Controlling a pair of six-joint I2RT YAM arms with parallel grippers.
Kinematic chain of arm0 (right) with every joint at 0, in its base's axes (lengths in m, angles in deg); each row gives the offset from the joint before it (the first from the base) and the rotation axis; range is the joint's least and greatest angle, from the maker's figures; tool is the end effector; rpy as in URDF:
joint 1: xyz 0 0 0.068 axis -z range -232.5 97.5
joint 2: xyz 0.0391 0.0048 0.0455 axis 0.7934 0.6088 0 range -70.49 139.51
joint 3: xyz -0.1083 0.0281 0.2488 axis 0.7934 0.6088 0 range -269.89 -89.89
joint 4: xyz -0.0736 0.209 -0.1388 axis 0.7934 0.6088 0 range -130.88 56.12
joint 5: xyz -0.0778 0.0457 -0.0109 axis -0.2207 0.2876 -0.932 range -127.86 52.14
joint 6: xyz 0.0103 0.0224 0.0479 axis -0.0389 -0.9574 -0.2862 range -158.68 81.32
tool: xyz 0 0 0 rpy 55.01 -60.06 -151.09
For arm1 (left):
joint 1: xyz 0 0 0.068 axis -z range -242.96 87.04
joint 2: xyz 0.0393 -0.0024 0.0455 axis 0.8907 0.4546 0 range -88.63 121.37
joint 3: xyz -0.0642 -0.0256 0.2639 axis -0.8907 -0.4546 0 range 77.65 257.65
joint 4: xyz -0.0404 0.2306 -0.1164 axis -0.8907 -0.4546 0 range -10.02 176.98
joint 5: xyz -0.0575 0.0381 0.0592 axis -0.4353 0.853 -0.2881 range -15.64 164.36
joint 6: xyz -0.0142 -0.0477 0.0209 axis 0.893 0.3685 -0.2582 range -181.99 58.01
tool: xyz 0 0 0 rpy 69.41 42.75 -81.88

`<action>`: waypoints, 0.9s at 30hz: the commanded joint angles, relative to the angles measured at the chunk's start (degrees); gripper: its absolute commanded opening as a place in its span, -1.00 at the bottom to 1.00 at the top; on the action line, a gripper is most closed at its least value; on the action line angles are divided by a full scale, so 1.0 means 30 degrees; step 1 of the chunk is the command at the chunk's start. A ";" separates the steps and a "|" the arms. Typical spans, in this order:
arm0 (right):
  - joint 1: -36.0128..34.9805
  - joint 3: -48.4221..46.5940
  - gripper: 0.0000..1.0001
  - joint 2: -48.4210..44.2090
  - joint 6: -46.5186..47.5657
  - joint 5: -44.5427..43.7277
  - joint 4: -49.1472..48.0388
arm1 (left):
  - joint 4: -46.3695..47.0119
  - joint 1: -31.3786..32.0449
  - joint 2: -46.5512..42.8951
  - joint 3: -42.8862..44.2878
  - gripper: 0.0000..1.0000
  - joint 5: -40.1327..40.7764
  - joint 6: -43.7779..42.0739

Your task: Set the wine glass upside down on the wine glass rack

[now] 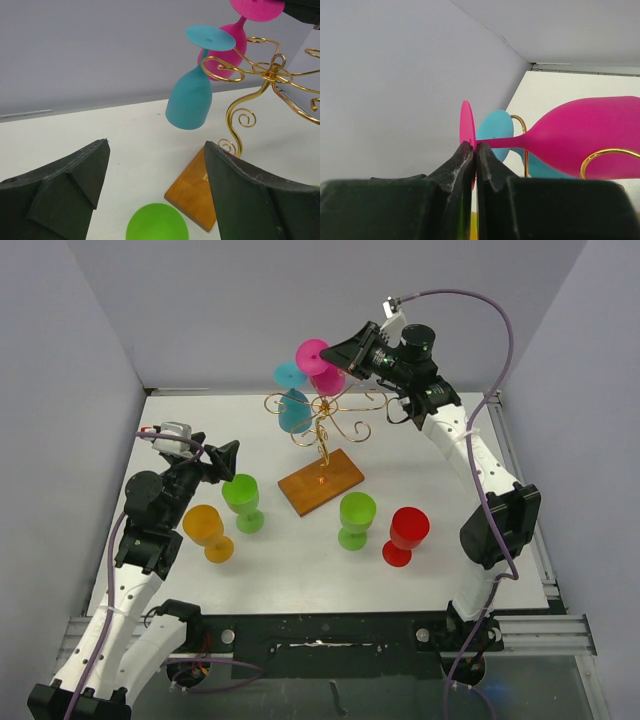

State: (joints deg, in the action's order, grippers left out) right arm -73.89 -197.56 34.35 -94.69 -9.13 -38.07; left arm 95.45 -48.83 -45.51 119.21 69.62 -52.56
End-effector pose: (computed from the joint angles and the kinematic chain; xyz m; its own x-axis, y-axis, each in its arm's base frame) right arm 0.3983 0.1744 0.4408 -0.6359 0.5317 -0.5593 -0.4294 0.3584 0.8290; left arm 0.1763 -0.0474 0.3603 0.0623 -0.1841 -0.9809 0.3375 0.9288 -0.1529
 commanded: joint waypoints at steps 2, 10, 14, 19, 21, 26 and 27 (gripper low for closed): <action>-0.0033 0.0112 -1.00 -0.0890 -0.0208 0.0189 -0.0535 | 0.1395 -0.0125 -0.0279 0.0065 0.50 0.0053 0.0020; -0.0119 0.0885 -1.00 -0.1483 -0.0574 -0.0675 -0.0465 | 0.1424 -0.0118 -0.0330 0.0008 0.50 0.0180 0.0020; -0.0366 0.1345 -1.00 -0.1963 -0.0128 -0.1771 -0.0227 | 0.1454 -0.0111 -0.0308 0.0008 0.50 0.0223 -0.0002; -0.0484 0.1469 -1.00 -0.2279 0.0209 -0.2531 0.0192 | 0.1454 -0.0125 -0.0386 -0.0029 0.50 0.0367 -0.0038; -0.0530 0.1538 -1.00 -0.2409 0.0309 -0.2938 0.0413 | 0.1454 -0.0111 -0.0424 -0.0054 0.50 0.0391 -0.0067; -0.0604 0.1754 -1.00 -0.2767 0.0333 -0.3759 0.0824 | 0.1483 -0.0125 -0.0418 -0.0091 0.50 0.0426 -0.0101; -0.0642 0.1776 -1.00 -0.2813 0.0319 -0.3928 0.0895 | 0.1483 -0.0112 -0.0417 -0.0086 0.50 0.0437 -0.0123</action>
State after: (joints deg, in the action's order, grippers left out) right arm -75.44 -192.12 29.76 -94.62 -17.72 -33.92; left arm 96.31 -48.88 -45.84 118.60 70.13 -52.58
